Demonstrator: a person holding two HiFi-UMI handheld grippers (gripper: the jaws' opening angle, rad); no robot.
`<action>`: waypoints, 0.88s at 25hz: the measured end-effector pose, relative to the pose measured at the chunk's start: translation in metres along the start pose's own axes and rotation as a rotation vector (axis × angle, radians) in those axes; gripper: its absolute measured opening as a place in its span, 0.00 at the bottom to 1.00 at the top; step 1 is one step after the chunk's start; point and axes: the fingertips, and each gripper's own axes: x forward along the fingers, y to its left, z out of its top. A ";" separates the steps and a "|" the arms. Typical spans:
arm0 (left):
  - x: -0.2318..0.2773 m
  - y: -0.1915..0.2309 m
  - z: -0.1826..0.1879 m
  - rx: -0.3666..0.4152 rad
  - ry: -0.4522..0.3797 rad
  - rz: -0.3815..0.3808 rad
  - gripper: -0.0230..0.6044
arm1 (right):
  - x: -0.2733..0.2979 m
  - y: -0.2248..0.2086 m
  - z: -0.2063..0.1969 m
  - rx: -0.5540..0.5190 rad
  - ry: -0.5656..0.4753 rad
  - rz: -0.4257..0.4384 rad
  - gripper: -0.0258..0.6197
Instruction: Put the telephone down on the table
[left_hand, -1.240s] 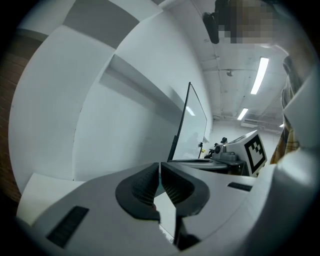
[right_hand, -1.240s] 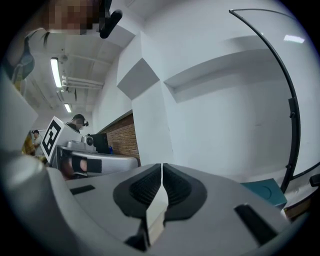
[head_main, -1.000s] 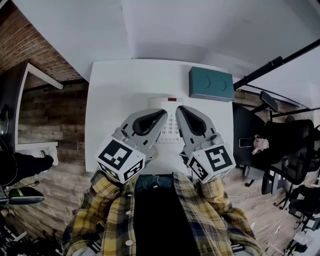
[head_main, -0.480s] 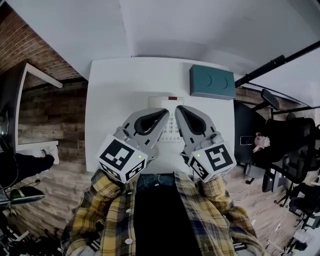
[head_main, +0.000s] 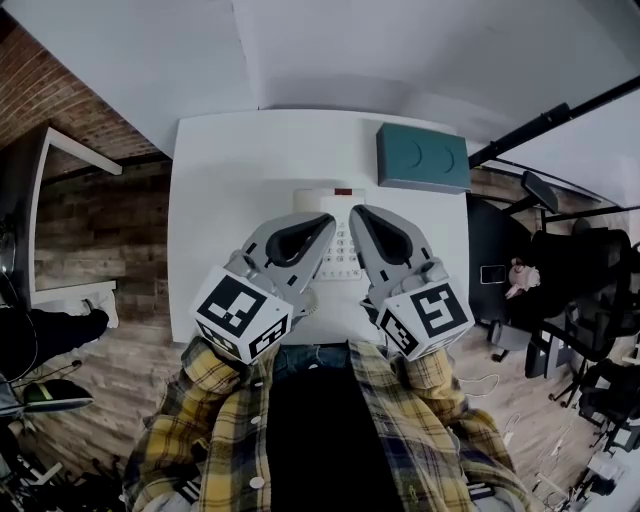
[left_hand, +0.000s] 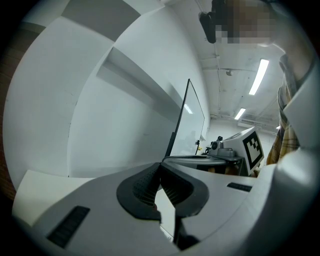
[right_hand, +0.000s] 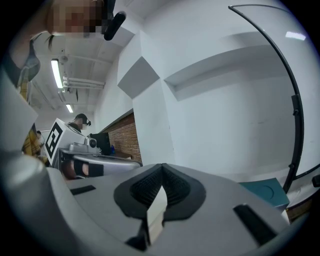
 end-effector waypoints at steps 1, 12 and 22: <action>-0.001 0.000 -0.001 -0.001 0.002 0.002 0.06 | 0.000 0.000 0.000 0.001 0.000 -0.001 0.08; -0.002 0.003 -0.005 -0.010 0.010 0.020 0.06 | 0.000 0.000 -0.004 0.014 0.014 0.005 0.08; -0.003 0.006 -0.004 -0.008 0.007 0.026 0.06 | 0.002 0.002 -0.006 0.018 0.019 0.017 0.08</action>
